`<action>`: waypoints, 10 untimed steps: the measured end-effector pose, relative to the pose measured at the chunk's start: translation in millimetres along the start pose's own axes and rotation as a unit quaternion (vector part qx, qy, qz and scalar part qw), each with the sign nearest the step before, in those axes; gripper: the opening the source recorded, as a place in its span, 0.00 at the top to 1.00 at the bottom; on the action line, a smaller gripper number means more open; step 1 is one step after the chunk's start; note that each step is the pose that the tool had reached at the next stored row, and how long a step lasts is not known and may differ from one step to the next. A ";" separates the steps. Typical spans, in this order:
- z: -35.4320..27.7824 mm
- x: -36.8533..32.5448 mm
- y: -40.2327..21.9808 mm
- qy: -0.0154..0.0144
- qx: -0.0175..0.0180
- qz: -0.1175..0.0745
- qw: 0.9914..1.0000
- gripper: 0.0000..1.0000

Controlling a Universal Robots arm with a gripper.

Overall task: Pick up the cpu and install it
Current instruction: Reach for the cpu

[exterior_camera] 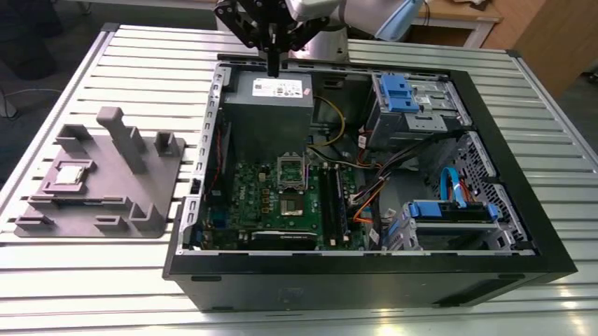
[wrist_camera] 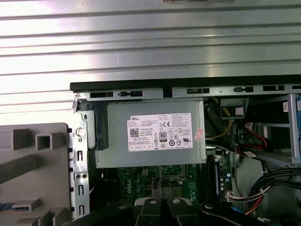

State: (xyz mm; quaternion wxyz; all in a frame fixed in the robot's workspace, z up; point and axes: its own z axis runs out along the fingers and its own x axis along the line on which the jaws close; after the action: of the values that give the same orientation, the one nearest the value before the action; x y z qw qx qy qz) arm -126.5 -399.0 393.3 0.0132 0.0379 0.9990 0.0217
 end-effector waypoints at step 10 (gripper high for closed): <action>-0.2 8.6 -0.6 0.000 0.000 0.000 1.000 0.89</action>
State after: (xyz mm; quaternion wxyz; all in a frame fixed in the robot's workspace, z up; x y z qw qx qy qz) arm -135.1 -398.9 393.3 0.0132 0.0379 0.9990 0.0217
